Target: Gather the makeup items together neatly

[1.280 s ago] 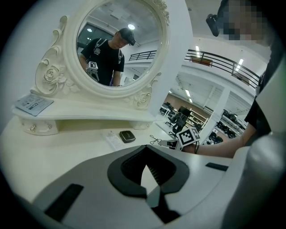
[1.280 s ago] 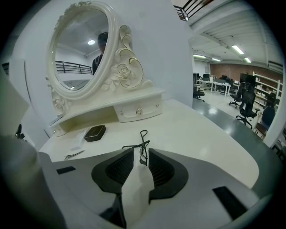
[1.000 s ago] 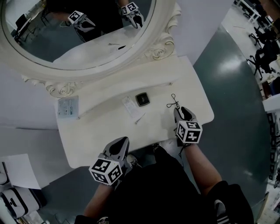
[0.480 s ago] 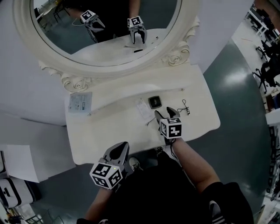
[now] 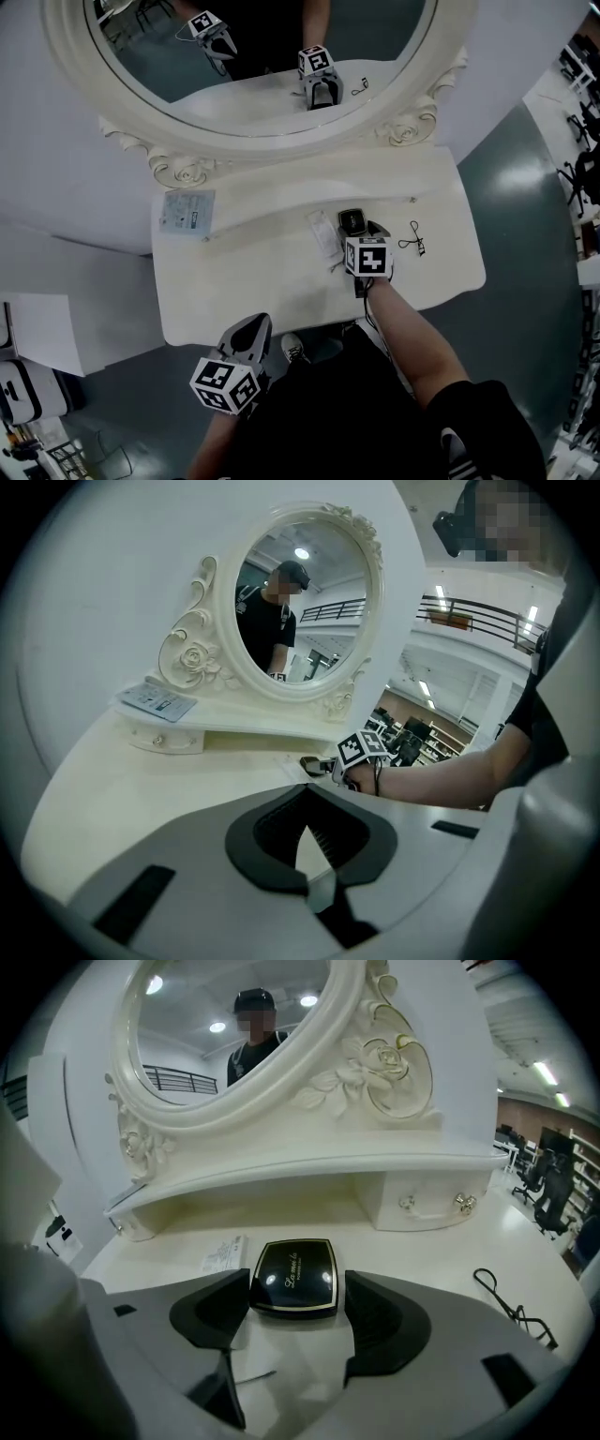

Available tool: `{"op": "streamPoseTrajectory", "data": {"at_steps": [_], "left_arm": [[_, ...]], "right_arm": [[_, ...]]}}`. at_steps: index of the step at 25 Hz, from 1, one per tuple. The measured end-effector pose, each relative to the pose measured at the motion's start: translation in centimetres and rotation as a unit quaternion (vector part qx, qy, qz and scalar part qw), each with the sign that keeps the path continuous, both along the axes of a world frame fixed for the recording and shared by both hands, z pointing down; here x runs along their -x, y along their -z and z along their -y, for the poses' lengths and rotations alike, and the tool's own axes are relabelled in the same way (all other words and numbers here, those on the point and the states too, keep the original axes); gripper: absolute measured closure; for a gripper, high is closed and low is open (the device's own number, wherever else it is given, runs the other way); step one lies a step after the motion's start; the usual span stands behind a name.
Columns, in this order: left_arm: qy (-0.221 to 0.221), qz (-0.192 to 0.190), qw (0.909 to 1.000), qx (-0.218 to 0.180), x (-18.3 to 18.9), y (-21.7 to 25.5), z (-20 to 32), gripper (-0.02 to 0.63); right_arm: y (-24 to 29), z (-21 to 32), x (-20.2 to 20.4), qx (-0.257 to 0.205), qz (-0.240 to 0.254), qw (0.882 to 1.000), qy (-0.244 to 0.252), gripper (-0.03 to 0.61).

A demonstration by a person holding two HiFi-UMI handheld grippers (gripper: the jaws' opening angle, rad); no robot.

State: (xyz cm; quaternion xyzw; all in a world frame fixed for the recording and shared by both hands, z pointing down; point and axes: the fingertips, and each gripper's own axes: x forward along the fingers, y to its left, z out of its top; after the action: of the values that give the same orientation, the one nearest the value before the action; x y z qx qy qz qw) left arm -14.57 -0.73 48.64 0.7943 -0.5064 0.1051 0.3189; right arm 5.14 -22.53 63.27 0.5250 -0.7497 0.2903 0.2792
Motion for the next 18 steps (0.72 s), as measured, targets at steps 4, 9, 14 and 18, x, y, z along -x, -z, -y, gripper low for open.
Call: {"op": "streamPoseTrajectory", "data": {"at_steps": [4, 9, 14, 18], "left_arm": [[0.002, 0.0, 1.0, 0.003, 0.2, -0.2, 0.2, 0.606], [-0.006, -0.001, 1.0, 0.004, -0.1, -0.3, 0.5, 0.606], [-0.028, -0.004, 0.9996, -0.001, -1.1, -0.2, 0.9, 0.606], [-0.05, -0.007, 0.9987, -0.007, -2.4, 0.0, 1.4, 0.606]], "right_arm": [[-0.4, 0.1, 0.3, -0.001, -0.024, 1.0, 0.004, 0.27], [0.4, 0.2, 0.0, -0.02, -0.013, 1.0, -0.001, 0.272], [2.5, -0.8, -1.8, -0.046, -0.003, 0.999, -0.014, 0.273], [3.2, -2.5, -4.0, -0.042, 0.003, 0.999, -0.029, 0.273]]}}
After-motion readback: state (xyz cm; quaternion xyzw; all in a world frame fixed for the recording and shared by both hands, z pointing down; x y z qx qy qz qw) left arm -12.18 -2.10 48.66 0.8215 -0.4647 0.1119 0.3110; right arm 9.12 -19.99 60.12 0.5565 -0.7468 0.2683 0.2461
